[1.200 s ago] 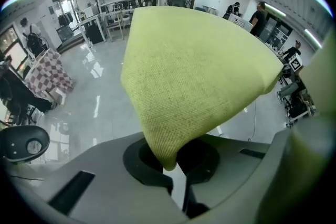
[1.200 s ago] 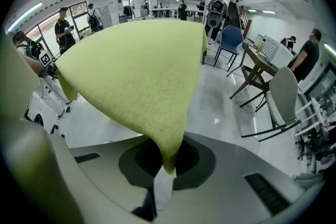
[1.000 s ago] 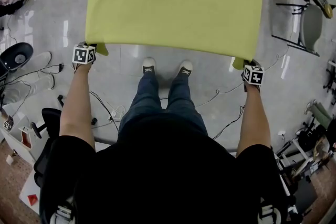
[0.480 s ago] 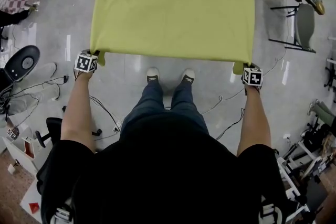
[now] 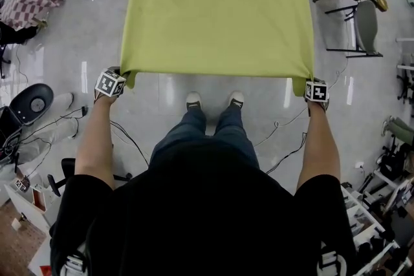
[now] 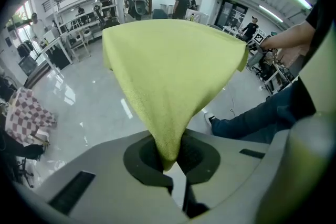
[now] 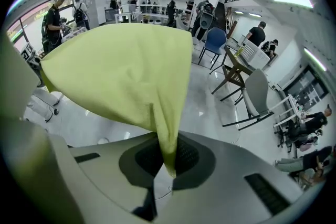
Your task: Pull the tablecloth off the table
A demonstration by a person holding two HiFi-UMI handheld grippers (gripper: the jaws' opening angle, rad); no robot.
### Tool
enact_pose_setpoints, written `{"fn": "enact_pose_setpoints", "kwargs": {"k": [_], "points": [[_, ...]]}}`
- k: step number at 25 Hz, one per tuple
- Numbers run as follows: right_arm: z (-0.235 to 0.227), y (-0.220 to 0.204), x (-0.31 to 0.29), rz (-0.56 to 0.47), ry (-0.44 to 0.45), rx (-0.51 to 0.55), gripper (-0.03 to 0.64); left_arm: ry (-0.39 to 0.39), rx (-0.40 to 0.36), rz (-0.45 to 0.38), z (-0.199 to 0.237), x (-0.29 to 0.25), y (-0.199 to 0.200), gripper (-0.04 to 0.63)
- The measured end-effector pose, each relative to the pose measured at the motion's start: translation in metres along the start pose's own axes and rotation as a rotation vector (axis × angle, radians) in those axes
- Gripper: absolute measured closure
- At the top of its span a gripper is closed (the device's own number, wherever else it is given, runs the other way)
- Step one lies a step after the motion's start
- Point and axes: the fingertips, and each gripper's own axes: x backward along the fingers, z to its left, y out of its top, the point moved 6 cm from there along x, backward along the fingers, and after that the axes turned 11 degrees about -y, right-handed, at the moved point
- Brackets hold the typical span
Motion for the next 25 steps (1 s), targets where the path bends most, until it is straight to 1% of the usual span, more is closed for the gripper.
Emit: {"fn": "enact_pose_setpoints", "kwargs": {"k": [4, 8, 12, 16, 21, 25], "points": [[-0.004, -0.005, 0.029, -0.020, -0.016, 0.015, 0.597, -0.019, -0.025, -0.028, -0.011, 0.024, -0.004, 0.571], [-0.006, -0.007, 0.051, -0.053, -0.017, 0.006, 0.597, 0.013, -0.043, -0.035, -0.020, 0.046, -0.004, 0.571], [-0.022, -0.022, 0.071, -0.087, -0.010, 0.004, 0.597, 0.046, -0.042, -0.053, -0.047, 0.063, -0.002, 0.571], [-0.036, -0.038, 0.082, -0.127, 0.021, 0.009, 0.597, 0.095, -0.040, -0.054, -0.078, 0.074, -0.005, 0.571], [-0.057, -0.071, 0.099, -0.152, 0.061, 0.035, 0.597, 0.181, -0.049, -0.049, -0.125, 0.091, -0.009, 0.571], [-0.073, -0.093, 0.116, -0.180, 0.080, 0.036, 0.597, 0.227, -0.044, -0.047, -0.162, 0.102, -0.014, 0.571]]}}
